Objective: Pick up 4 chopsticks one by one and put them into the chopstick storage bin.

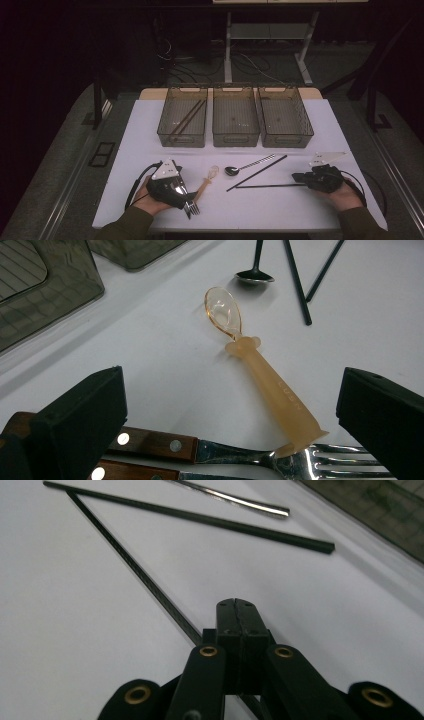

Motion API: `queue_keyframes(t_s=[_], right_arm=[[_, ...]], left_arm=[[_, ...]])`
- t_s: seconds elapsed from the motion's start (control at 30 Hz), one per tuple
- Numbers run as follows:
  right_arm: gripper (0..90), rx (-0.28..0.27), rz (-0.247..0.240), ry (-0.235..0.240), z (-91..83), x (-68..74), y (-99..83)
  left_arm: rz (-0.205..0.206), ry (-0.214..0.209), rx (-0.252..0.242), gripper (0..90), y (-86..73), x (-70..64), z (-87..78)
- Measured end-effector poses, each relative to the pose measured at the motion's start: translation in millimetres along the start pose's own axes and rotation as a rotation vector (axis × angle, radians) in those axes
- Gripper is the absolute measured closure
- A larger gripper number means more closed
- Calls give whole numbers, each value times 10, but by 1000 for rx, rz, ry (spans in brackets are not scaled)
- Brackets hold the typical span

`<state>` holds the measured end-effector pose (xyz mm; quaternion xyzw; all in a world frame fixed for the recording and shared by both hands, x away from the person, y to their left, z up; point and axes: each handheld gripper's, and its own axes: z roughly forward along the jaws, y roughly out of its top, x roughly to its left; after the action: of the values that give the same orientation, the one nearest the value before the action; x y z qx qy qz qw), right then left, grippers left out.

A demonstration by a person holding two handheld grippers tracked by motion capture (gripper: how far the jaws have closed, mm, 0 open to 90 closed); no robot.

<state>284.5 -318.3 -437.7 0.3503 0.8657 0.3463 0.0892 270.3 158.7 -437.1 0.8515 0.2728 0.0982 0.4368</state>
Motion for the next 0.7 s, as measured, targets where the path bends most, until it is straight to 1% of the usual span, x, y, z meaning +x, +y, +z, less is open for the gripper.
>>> queue_keyframes(t_s=[0.1, 0.4, 0.5, 0.57, 0.7], right_arm=[[899, 9, 6, -5, -5, -17, -37], [899, 31, -2, -10, 11, -29, -85], [899, 32, -1, -7, 9, -11, -86], [899, 36, -11, -10, 5, 3, -86], [899, 36, -14, -5, -9, 41, -101]], left_arm=[[-2, 0, -1, 0, -1, 0, 1], [2, 1, 1, 0, -1, 0, 1], [-3, 2, -2, 0, -2, -1, -1], [-3, 2, -2, 0, -2, -2, 0], [-2, 1, -1, 0, -3, -2, -1]])
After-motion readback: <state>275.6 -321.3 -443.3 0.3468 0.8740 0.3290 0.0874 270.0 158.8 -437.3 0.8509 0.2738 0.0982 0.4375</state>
